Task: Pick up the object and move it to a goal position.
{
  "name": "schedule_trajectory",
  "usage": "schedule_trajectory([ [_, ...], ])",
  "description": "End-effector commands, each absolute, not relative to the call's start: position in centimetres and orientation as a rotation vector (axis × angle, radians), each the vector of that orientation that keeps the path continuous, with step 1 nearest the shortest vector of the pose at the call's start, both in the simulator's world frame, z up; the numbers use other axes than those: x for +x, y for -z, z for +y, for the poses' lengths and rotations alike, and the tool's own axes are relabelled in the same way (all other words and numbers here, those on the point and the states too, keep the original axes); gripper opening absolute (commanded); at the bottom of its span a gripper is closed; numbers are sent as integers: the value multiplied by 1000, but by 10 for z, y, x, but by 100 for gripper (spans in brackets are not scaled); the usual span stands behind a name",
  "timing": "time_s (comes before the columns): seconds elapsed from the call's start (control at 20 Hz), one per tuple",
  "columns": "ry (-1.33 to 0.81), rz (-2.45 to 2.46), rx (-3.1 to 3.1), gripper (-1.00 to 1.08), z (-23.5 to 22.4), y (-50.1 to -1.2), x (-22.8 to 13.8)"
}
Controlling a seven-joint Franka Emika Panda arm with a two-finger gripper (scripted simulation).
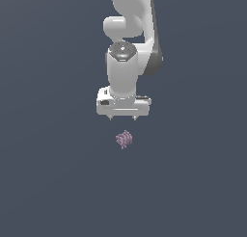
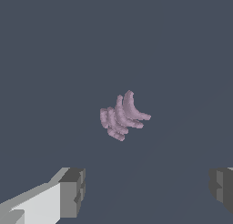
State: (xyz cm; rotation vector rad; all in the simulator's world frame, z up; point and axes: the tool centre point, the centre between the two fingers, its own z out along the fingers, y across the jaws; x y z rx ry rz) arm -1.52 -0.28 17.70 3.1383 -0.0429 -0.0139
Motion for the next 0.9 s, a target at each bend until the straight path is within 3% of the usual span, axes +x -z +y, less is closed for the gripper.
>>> schedule_trajectory([
  [0.0, 14, -98, 3138, 100, -2, -174, -14],
  [0.85, 12, -759, 3053, 100, 2, -138, 1],
])
